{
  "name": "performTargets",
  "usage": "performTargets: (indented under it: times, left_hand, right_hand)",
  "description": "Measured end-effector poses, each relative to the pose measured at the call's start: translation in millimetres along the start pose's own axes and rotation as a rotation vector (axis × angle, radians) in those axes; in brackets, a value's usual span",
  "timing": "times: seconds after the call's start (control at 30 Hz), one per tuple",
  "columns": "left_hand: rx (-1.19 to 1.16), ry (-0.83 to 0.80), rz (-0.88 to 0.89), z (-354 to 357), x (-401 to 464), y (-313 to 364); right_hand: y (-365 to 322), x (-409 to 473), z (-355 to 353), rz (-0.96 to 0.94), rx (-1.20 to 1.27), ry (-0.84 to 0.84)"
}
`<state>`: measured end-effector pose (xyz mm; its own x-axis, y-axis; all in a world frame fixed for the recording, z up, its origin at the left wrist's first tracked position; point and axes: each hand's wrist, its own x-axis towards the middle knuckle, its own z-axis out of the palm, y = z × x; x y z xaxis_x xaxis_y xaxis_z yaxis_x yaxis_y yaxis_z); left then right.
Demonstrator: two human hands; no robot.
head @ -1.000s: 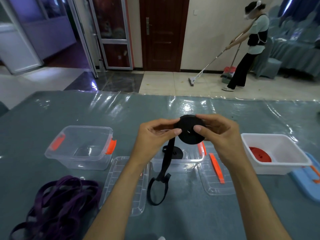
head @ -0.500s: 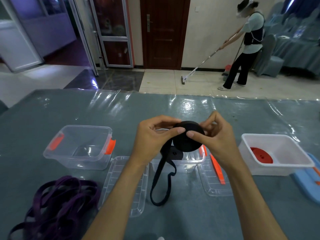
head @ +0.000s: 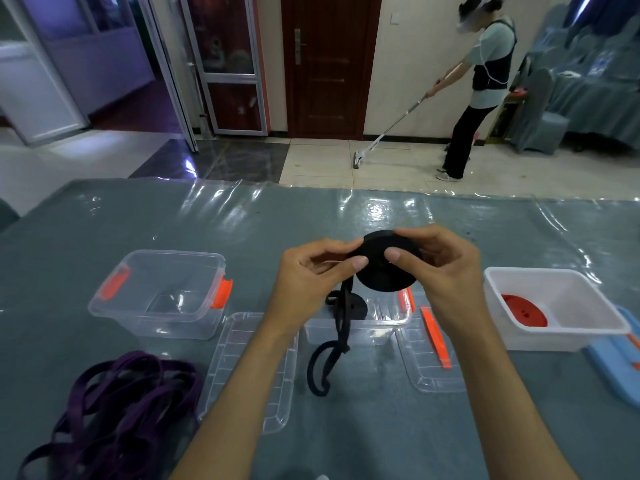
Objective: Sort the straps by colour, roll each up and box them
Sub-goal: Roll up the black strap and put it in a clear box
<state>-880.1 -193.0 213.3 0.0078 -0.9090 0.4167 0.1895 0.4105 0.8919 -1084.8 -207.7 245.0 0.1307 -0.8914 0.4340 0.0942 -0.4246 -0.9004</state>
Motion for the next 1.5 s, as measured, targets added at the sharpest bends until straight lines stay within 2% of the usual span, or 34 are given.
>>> performTargets:
  times: [0.07,0.23,0.4,0.6,0.77,0.93,1.07,1.13,1.27,1.4,1.5]
  left_hand:
    - [0.019,-0.013,0.011,-2.1,2.1,1.3]
    - [0.043,0.04,0.016,-4.9,-2.7,-2.1]
    - [0.057,-0.011,-0.028,-8.4,-5.9,-0.8]
    - [0.076,0.018,-0.038,-9.1,-13.2,-4.9]
    - [0.04,-0.033,-0.05,-12.9,-10.4,-6.7]
    - [0.067,0.038,-0.021,-9.7,-13.0,-7.1]
    - [0.069,-0.019,-0.062,-13.4,-14.1,-4.6]
    - [0.092,-0.045,-0.059,-18.8,-14.5,-2.1]
    - [0.183,0.011,-0.029,-16.2,-17.8,-6.2]
    - [0.127,-0.029,-0.061,-18.5,-19.3,-12.9]
    - [0.141,-0.031,-0.071,-20.4,-19.1,-14.5]
  right_hand:
    - [3.6,-2.7,1.7,0.01,0.014,0.012]
    - [3.8,-3.5,-5.6,0.079,-0.033,-0.165]
    - [9.9,-6.2,-4.1,-0.014,-0.013,-0.093]
    - [15.0,-6.6,-5.7,0.112,-0.07,-0.199]
    - [19.9,-10.9,-4.1,0.045,-0.026,-0.094]
    - [19.5,-13.9,-3.4,0.133,-0.091,-0.185]
    - [20.0,-14.1,-5.5,0.038,-0.117,-0.111]
    - [22.3,-16.9,-2.9,0.054,-0.097,-0.101]
    - [20.5,-15.6,-2.8,0.152,-0.064,-0.202]
    - [20.5,-16.2,-5.9,0.029,-0.098,-0.126]
    - [23.7,-17.6,-3.4,0.077,-0.116,-0.117]
